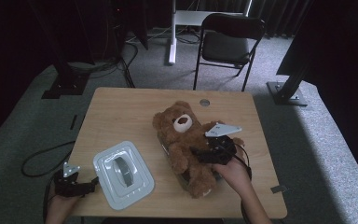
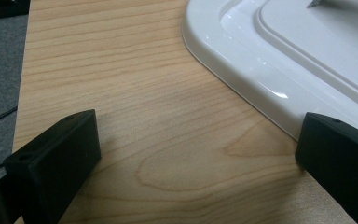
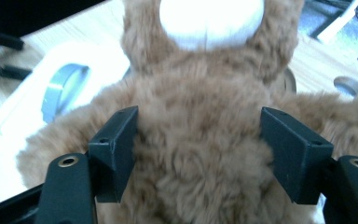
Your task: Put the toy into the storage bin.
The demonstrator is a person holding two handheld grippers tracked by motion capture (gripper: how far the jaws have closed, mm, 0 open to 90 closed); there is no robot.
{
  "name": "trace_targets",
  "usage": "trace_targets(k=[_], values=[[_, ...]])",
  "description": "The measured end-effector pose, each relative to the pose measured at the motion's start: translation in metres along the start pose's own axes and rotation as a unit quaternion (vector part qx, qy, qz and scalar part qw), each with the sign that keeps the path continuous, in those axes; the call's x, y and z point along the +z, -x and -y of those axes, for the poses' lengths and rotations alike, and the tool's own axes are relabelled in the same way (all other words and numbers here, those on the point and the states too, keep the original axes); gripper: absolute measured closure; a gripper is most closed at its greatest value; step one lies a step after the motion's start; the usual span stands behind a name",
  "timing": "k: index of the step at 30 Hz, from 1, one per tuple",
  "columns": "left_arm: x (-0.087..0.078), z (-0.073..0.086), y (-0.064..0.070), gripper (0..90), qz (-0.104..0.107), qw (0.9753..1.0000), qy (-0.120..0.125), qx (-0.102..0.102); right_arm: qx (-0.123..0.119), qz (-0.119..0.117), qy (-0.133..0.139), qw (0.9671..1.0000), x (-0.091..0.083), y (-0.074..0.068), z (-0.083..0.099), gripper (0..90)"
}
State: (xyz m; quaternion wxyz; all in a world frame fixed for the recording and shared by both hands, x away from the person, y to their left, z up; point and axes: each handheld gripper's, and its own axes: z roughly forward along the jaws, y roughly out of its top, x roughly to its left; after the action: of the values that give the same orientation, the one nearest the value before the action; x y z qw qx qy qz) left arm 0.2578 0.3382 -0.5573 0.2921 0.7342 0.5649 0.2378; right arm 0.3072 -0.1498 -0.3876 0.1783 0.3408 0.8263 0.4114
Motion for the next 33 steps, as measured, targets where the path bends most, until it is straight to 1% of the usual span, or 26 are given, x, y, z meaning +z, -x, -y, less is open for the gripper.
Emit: trace_targets(k=[5,10,12,13,17,19,25,30,33], values=[[0.0,0.0,0.0,0.5,0.0,1.0,0.0,0.0,0.015,-0.003,0.035,0.9993,-0.009,0.002,-0.016,29.3],[0.0,0.0,0.0,0.5,0.0,1.0,0.0,0.001,0.025,0.0,0.06,0.9979,-0.013,0.004,-0.034,27.2],[0.0,0.0,0.0,0.5,0.0,1.0,0.0,0.001,0.024,0.0,0.064,0.9976,-0.014,0.004,-0.037,27.2],[0.0,0.0,0.0,0.5,0.0,1.0,0.0,0.001,0.025,0.001,0.071,0.9971,-0.014,0.004,-0.044,27.2],[0.0,0.0,0.0,0.6,0.0,1.0,0.001,0.001,0.026,-0.007,0.081,0.9964,-0.012,0.003,-0.059,27.2],[0.0,0.0,0.0,0.5,0.0,1.0,0.001,0.001,0.024,-0.006,0.083,0.9963,-0.009,0.003,-0.067,27.2],[0.0,0.0,0.0,0.5,0.001,1.0,0.0,0.001,0.03,-0.013,0.082,0.9961,0.005,0.003,-0.083,25.4],[0.0,0.0,0.0,0.6,0.001,1.0,0.001,0.002,0.035,-0.009,0.072,0.9967,0.019,0.008,-0.096,25.4],[0.0,0.0,0.0,0.5,0.001,1.0,0.001,0.002,0.042,-0.01,0.065,0.9969,0.027,0.014,-0.104,25.5]])
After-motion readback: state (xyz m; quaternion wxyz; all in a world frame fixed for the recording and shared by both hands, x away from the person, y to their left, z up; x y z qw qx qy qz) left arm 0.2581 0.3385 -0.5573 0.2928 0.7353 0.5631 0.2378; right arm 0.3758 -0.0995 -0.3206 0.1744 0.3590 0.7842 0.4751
